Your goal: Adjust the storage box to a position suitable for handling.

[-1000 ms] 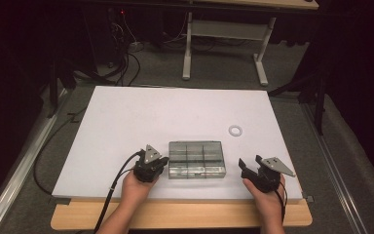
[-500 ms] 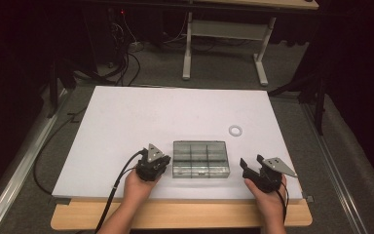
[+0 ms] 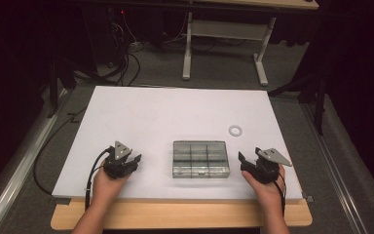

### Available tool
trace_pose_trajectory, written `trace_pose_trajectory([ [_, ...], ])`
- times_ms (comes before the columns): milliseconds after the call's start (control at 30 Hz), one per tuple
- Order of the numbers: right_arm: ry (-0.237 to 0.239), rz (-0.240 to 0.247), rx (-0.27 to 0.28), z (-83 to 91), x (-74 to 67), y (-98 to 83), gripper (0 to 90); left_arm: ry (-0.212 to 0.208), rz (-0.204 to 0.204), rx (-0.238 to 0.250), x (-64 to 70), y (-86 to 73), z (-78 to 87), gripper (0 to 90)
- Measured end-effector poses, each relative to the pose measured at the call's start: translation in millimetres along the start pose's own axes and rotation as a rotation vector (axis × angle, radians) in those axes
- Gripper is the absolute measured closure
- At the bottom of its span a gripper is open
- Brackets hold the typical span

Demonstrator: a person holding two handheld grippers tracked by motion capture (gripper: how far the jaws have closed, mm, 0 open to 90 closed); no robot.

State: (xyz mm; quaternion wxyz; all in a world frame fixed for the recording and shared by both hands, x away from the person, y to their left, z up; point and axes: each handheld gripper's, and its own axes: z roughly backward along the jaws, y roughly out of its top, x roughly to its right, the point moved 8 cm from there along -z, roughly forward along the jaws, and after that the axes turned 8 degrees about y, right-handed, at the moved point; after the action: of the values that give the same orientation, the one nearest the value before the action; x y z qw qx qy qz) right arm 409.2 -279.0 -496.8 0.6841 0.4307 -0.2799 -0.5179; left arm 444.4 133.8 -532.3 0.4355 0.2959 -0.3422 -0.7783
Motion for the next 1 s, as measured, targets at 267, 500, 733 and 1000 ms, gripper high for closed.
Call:
trace_pose_trajectory([
  [267,-0.040,-0.012,-0.094,-34.9,23.4,11.2,46.6,-0.044,0.065,0.017,-2.4,-1.5,0.2,50.0],
  [500,-0.058,-0.066,-0.128,-57.8,35.3,24.1,51.6,-0.039,0.052,0.023,-1.1,-1.6,0.5,49.7],
  [733,-0.088,-0.061,-0.182,-80.4,46.6,26.5,56.5,-0.046,0.064,0.022,-1.9,-1.8,0.4,49.7],
  [1000,-0.099,-0.062,-0.202,-102.5,53.8,30.9,61.3,-0.066,0.080,0.029,-3.1,-1.6,1.2,49.7],
])
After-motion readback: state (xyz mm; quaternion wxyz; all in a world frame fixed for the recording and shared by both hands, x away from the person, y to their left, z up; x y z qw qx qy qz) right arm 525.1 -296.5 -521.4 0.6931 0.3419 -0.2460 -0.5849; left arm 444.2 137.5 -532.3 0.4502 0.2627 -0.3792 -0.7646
